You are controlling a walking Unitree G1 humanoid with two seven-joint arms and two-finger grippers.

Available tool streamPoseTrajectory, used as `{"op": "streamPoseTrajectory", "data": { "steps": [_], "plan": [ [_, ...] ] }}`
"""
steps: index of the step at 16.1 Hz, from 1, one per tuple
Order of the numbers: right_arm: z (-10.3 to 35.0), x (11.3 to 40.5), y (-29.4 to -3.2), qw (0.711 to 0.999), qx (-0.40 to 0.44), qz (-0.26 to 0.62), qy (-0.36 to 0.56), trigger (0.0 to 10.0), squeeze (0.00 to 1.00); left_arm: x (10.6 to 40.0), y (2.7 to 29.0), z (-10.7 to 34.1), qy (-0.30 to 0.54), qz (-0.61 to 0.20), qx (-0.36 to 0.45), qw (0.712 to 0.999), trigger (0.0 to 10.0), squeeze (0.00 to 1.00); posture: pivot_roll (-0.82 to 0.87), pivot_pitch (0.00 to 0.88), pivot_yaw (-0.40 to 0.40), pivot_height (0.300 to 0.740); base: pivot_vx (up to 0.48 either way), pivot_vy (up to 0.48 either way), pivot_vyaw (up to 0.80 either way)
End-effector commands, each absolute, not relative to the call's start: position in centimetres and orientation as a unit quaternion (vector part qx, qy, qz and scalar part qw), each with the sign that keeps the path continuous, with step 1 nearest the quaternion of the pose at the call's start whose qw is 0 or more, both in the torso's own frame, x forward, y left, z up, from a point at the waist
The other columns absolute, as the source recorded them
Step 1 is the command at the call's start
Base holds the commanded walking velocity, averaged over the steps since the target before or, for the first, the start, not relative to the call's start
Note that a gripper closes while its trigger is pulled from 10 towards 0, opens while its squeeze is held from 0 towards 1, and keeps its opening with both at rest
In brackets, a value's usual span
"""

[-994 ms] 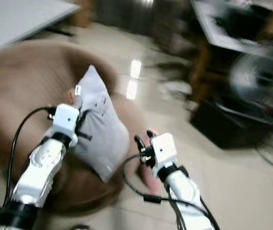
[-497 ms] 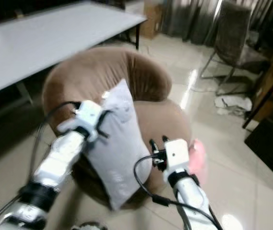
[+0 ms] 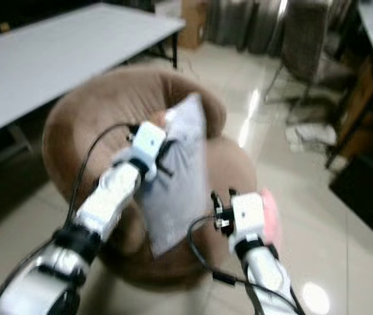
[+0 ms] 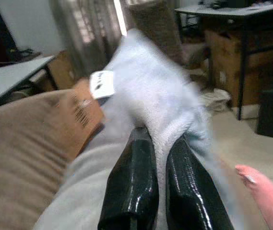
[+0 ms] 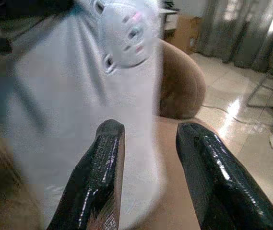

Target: Move the pillow to the sofa from floor

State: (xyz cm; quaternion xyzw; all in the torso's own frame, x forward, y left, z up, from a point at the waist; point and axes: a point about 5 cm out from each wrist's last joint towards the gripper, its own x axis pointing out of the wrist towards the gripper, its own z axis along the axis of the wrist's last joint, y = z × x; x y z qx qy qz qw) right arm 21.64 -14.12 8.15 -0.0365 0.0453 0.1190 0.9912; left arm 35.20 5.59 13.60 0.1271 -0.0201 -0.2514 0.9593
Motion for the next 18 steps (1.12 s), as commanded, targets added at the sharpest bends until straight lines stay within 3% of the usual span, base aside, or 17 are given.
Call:
{"op": "streamPoseTrajectory", "data": {
  "steps": [1, 3, 8, 11, 12, 13, 16, 18],
  "plan": [
    [8.6, 21.8, -13.5, 0.99, -0.042, 0.133, 0.036, 10.0, 0.0, 36.1, 6.6, 14.6, -0.041, -0.219, 0.126, 0.967, 10.0, 0.0, -0.03, 0.003, 0.001, 0.74, 0.364, 0.0, 0.8],
    [8.5, 21.7, -13.4, 0.989, -0.042, 0.138, 0.039, 10.0, 0.0, 36.6, 6.5, 14.5, -0.037, -0.204, 0.143, 0.968, 10.0, 0.0, -0.03, 0.002, 0.0, 0.74, 0.356, 0.0, 0.8],
    [7.5, 20.8, -13.3, 0.982, -0.036, 0.17, 0.072, 10.0, 0.0, 36.7, 7.5, 10.3, 0.087, -0.142, 0.209, 0.964, 10.0, 0.0, -0.02, 0.019, -0.013, 0.74, 0.097, 0.0, 0.0],
    [6.7, 20.2, -12.7, 0.973, -0.048, 0.206, 0.091, 10.0, 0.0, 35.8, 8.2, 7.8, 0.133, -0.102, 0.211, 0.963, 10.0, 0.0, -0.02, 0.03, -0.029, 0.74, 0.0, 0.0, 0.0],
    [6.6, 20.0, -12.6, 0.97, -0.048, 0.217, 0.095, 10.0, 0.0, 35.6, 8.4, 7.2, 0.15, -0.116, 0.192, 0.963, 10.0, 0.05, -0.02, 0.034, -0.035, 0.74, 0.0, 0.0, 0.0],
    [6.6, 20.0, -12.6, 0.969, -0.049, 0.22, 0.097, 10.0, 0.0, 35.6, 8.7, 7.0, 0.159, -0.114, 0.183, 0.963, 10.0, 1.0, -0.02, 0.034, -0.035, 0.74, 0.0, 0.0, 0.0],
    [6.7, 20.1, -12.8, 0.969, -0.048, 0.221, 0.096, 10.0, 0.0, 36.3, 10.0, 7.9, 0.141, -0.085, 0.187, 0.968, 10.0, 1.0, -0.02, 0.038, -0.043, 0.74, 0.0, 0.0, 0.0],
    [6.7, 20.2, -12.8, 0.969, -0.046, 0.222, 0.096, 10.0, 0.0, 37.3, 11.1, 10.0, 0.085, -0.061, 0.166, 0.981, 10.0, 1.0, -0.01, 0.039, -0.043, 0.74, 0.0, 0.0, 0.0]
  ]
}}
